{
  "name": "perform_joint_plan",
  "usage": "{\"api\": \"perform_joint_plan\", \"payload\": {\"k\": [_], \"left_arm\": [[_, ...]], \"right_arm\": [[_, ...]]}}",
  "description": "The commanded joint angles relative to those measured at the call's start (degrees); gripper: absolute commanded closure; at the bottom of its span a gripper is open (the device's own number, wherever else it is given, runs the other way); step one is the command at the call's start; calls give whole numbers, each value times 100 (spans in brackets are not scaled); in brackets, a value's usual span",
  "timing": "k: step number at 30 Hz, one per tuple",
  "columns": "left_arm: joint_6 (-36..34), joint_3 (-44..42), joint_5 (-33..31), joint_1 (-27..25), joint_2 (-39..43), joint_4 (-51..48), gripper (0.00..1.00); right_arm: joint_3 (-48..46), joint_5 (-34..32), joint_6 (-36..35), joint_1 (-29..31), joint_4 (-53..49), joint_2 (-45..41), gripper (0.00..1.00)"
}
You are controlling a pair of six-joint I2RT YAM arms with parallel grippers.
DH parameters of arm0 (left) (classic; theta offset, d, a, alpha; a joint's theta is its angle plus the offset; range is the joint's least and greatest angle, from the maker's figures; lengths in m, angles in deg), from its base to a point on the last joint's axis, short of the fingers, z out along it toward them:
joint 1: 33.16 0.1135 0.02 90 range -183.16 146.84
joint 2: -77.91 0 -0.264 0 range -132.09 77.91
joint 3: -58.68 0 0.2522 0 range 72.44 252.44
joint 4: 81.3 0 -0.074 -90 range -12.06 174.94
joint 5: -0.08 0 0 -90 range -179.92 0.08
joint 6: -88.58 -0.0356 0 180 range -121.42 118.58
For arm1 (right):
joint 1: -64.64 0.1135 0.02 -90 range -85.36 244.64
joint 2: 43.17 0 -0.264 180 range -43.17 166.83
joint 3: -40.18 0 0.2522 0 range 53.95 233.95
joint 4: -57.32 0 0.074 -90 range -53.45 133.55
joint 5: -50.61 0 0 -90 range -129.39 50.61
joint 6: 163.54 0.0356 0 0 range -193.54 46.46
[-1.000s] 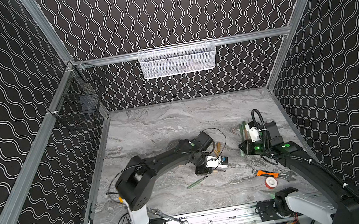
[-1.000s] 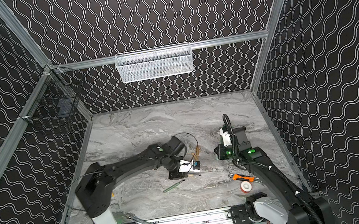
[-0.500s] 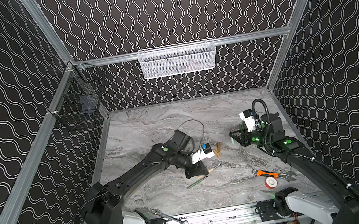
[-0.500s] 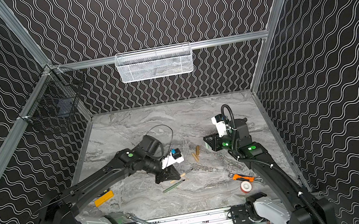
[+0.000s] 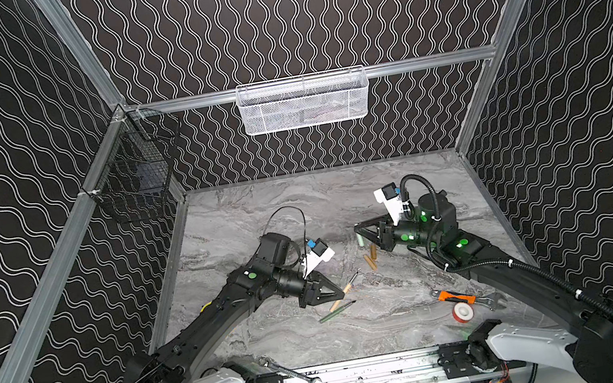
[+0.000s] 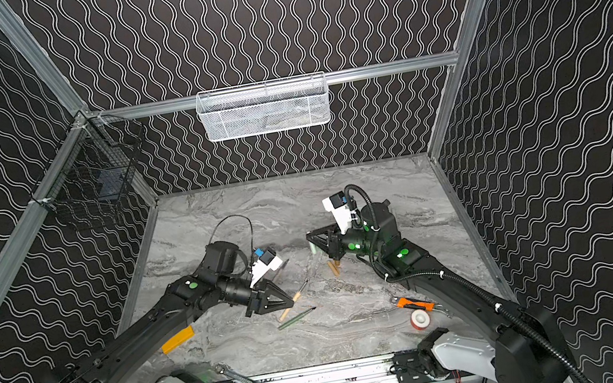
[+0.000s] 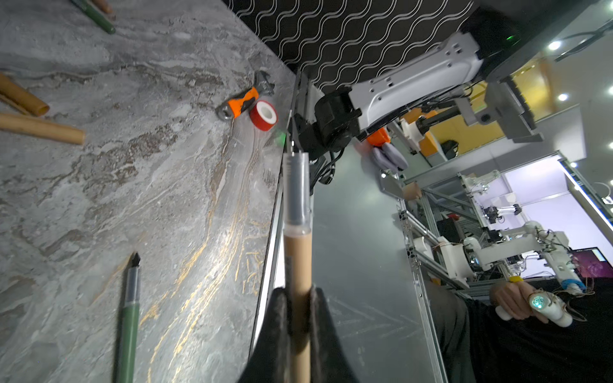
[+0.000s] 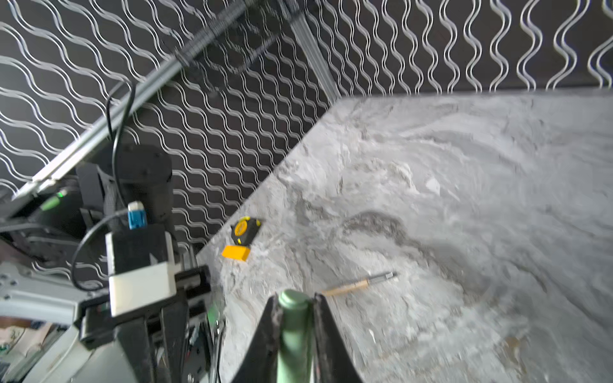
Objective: Insert the pens into the pen caps
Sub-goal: 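Lift the tan pen upright with the left gripper while the right raises the cap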
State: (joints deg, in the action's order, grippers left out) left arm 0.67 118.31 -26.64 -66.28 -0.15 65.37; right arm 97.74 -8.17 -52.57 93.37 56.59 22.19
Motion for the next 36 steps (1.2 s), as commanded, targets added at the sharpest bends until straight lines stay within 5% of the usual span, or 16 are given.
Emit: {"api": "perform_joint_plan", "payload": {"k": [1,9,18,36], "left_arm": [[602,-77,425,139,102,941,99],[1227,-227,662,605,134,1856,99],[1014,-228,599,745,420,1774,100],[1345,-359,632,1027,624,2307,100]], "right_arm": [[-54,-335,569,83,1051,12,84],[-309,-561,1147,297,2439,-136,83],[-424,-390,1710,520,3799,88,84],[-410,-543,1470,1130,3812,235,84]]}}
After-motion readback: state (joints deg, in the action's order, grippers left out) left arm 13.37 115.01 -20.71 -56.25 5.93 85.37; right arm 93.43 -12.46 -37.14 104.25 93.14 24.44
